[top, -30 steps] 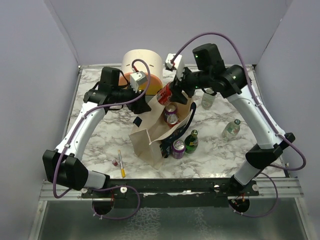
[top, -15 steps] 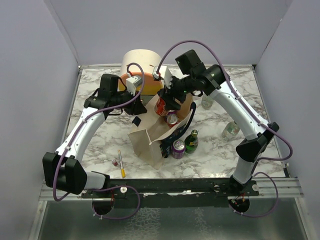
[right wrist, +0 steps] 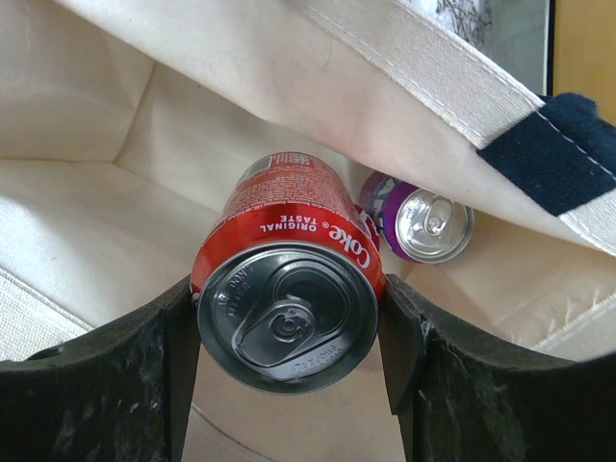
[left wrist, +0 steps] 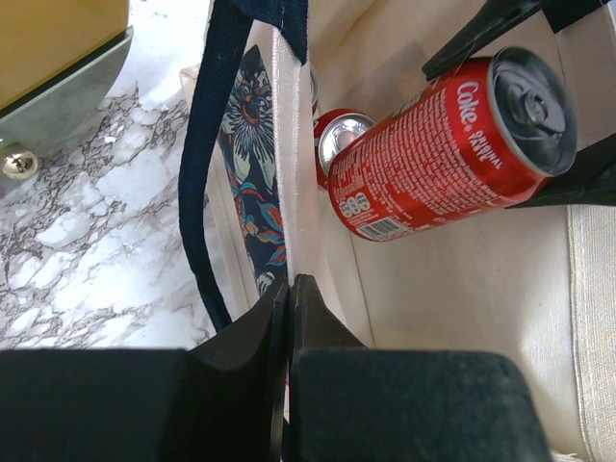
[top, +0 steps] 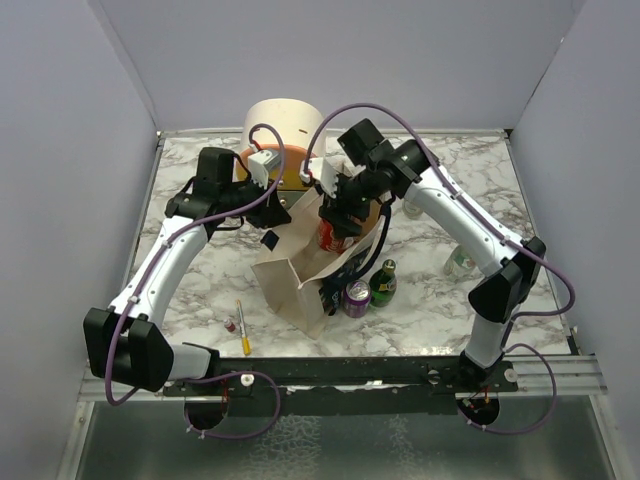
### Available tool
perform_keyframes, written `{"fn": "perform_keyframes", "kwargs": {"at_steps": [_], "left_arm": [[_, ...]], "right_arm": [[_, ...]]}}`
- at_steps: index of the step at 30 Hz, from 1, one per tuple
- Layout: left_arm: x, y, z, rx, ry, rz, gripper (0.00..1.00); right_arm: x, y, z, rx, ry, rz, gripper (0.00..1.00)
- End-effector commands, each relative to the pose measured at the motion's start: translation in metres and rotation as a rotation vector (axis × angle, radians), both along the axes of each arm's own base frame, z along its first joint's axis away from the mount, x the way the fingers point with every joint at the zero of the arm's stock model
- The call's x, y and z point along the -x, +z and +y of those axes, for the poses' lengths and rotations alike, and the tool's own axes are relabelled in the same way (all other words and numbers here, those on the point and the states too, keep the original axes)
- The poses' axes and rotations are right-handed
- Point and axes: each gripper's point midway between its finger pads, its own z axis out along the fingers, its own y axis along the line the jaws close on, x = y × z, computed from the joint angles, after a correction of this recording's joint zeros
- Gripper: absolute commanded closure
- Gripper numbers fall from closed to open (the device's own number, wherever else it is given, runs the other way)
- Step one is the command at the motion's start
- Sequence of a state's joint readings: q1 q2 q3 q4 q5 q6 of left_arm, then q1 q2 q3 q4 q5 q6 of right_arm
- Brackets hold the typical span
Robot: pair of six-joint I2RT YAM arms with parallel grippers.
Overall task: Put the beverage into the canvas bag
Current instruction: Place the drink in the canvas bag.
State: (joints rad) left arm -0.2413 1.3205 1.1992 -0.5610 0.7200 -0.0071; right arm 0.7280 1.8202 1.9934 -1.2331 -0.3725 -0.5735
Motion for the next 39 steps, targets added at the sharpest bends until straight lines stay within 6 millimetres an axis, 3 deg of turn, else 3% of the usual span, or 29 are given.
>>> {"fn": "perform_keyframes", "kwargs": {"at_steps": [1,15,23,39], "left_arm": [[-0.004,0.014,0.005,0.004,0.012,-0.077,1.0],[-0.001,0.005,0.006,-0.013,-0.013,-0.073,1.0],[-0.005,0.007,0.008,-0.012,-0.005,-0.074,1.0],[-0.012,0.007,0.019,-0.029,0.039,-0.081,1.0]], "right_arm": [[-0.003,0.006,0.018,-0.035,0.043,-0.049,0.98],[0.005,-0.025,0.043,-0.032,0.127,-0.008,0.98],[0.015,-0.052,0.051,-0.009,0.133,0.016,0.98],[0.019,-0.099,0.048,0.083,0.047,0.038,0.97]]}}
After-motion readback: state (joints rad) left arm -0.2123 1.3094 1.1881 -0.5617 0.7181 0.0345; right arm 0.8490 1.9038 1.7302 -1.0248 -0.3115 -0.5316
